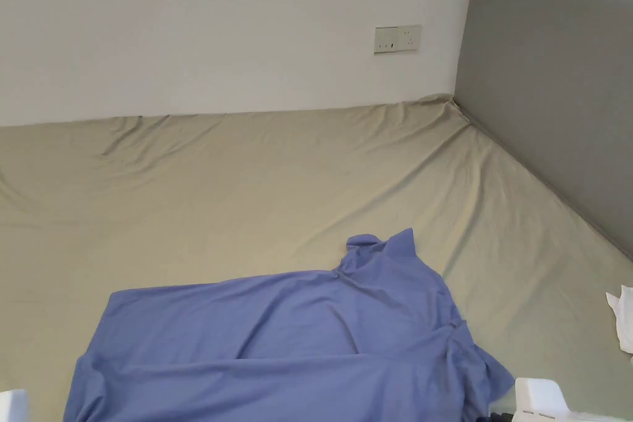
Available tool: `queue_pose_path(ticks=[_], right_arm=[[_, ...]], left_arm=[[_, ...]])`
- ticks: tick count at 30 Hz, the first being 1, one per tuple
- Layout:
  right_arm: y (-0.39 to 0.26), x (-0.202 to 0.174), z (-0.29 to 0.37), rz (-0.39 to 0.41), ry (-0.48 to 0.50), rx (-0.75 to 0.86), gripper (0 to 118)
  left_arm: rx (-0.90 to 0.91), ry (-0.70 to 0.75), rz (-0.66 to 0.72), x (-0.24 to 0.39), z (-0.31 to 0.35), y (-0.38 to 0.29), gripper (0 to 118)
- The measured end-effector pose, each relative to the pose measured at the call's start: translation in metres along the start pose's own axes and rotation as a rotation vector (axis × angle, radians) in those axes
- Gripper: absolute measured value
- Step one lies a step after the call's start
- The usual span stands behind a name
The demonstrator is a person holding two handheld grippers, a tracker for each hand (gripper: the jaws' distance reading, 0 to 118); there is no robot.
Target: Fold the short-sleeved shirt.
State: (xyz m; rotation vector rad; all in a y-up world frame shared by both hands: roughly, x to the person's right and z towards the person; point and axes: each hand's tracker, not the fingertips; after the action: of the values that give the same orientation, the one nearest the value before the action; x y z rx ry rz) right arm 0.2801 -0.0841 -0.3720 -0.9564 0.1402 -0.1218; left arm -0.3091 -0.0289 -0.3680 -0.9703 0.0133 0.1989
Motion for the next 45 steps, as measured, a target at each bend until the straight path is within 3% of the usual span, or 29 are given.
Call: queue_pose_path(ticks=[4,6,12,17,22,23,24,25,26,27,28,31,33,35,37,39,40,41,43,44,45], right_arm=[[0.025,-0.002,0.062,0.021,0.050,0.060,6],[0.033,0.005,0.092,0.077,0.051,0.064,6],[0.002,0.024,0.157,0.120,0.054,0.007,6],[-0.067,0.034,0.131,0.151,0.048,-0.191,6],[-0.115,0.038,0.079,0.086,0.009,-0.253,7],[-0.118,0.039,0.076,0.077,0.014,-0.252,13],[-0.118,0.041,0.077,0.060,0.010,-0.242,39],[-0.116,0.042,0.081,0.049,-0.024,-0.240,65],[-0.110,0.044,0.091,0.057,-0.085,-0.234,84],[-0.102,0.041,0.110,0.075,-0.159,-0.159,99],[-0.090,0.035,0.133,0.092,-0.196,-0.042,104],[-0.038,0.005,0.207,0.108,-0.148,0.337,107],[-0.001,-0.017,0.246,0.078,-0.078,0.580,118],[0.037,-0.050,0.277,0.091,-0.013,0.799,118],[0.073,-0.077,0.291,0.139,-0.030,0.964,118],[0.098,-0.100,0.297,0.163,-0.081,1.035,118],[0.106,-0.109,0.298,0.153,-0.059,1.034,117],[0.111,-0.116,0.299,0.153,-0.020,1.036,102],[0.121,-0.125,0.291,0.137,0.042,1.027,39],[0.124,-0.129,0.288,0.118,0.034,1.011,12],[0.126,-0.132,0.284,0.090,0.051,1.002,4]], left_arm=[[0.031,-0.011,-0.031,0.004,0.042,0.009,5],[0.037,-0.030,-0.062,0.003,0.063,0.006,5],[-0.035,-0.011,-0.095,-0.008,0.110,-0.043,5],[-0.214,-0.014,-0.086,-0.023,0.088,-0.110,5],[-0.263,0.023,-0.022,-0.042,0.043,-0.148,5],[-0.253,0.015,0.017,-0.046,0.040,-0.150,5],[-0.248,-0.007,0.037,-0.051,0.039,-0.152,12],[-0.233,-0.008,0.069,-0.053,0.042,-0.153,34],[-0.217,0.023,0.063,-0.054,0.049,-0.149,67],[-0.194,0.077,0.036,-0.052,0.063,-0.143,98],[-0.149,0.127,-0.014,-0.045,0.081,-0.133,111],[0.269,0.155,-0.128,-0.016,0.153,-0.089,116],[0.489,0.190,-0.115,0.006,0.197,-0.053,117],[0.742,0.205,-0.093,0.023,0.229,-0.018,118],[0.937,0.175,-0.052,0.046,0.257,0.013,118],[0.986,0.042,-0.057,0.057,0.274,0.036,118],[1.007,0.015,-0.059,0.063,0.277,0.044,116],[1.034,0.022,-0.058,0.069,0.277,0.050,105],[1.034,0.054,-0.117,0.077,0.271,0.060,37],[1.009,0.084,-0.153,0.079,0.263,0.066,5],[0.975,0.116,-0.169,0.080,0.253,0.070,0]])
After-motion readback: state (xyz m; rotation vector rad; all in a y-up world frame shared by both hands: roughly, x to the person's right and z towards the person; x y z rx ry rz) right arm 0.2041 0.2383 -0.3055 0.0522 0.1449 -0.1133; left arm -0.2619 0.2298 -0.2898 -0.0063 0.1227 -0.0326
